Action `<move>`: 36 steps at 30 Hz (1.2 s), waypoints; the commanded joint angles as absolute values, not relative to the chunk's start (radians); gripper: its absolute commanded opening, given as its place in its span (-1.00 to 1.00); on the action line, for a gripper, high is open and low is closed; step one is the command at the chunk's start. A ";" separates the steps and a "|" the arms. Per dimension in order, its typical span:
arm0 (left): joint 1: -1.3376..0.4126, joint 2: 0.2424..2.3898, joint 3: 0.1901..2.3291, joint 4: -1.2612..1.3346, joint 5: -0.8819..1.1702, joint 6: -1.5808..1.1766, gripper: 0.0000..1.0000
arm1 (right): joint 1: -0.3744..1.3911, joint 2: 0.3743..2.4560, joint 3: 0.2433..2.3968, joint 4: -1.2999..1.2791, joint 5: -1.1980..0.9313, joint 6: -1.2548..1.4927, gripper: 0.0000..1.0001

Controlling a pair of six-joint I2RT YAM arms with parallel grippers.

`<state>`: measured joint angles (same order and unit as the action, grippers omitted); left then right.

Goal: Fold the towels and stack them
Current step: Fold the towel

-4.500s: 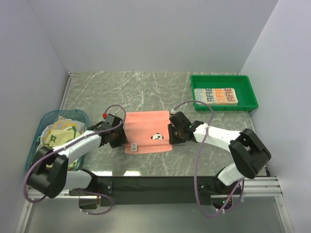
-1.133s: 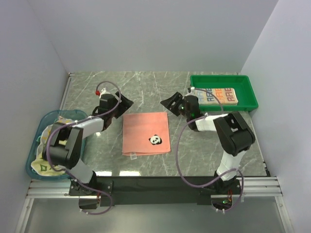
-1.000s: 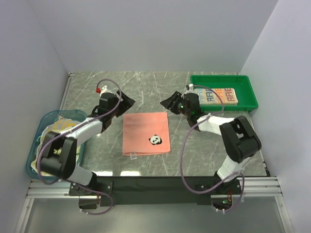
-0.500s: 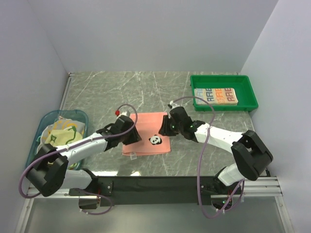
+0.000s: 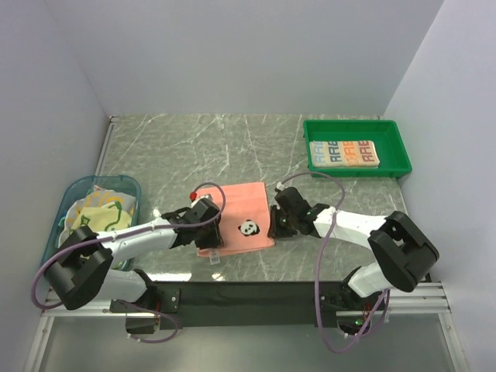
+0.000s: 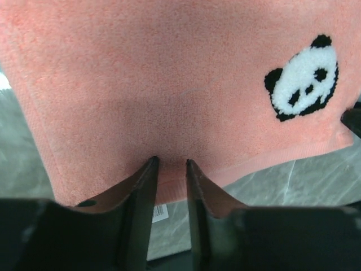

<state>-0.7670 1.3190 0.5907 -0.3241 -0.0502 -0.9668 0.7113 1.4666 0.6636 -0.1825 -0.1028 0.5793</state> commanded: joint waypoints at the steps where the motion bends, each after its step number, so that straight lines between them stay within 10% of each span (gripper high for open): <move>1: -0.816 1.298 0.548 -0.457 -0.008 -1.011 -0.28 | 0.721 1.444 0.582 -0.298 -0.092 0.584 -0.42; 12: -0.854 1.173 0.803 -0.668 -0.176 -0.947 0.44 | 0.666 1.305 0.730 -0.384 -0.071 0.430 -0.37; 19: -0.576 1.238 0.954 -0.675 -0.239 -0.695 0.93 | 0.604 1.501 1.038 -0.388 -0.124 0.178 -0.16; 23: -0.450 1.279 0.963 -0.611 -0.235 -0.592 0.99 | 0.584 1.644 1.223 -0.393 -0.185 0.020 0.16; 36: -0.345 1.330 0.913 -0.525 -0.195 -0.499 0.92 | 0.554 2.063 1.632 -0.597 -0.177 -0.210 -0.08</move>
<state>-0.3538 1.3262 0.9260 -0.5636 -0.2138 -0.5350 0.5674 2.0380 1.5639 -0.5220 -0.1928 -0.1394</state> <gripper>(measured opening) 0.962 0.469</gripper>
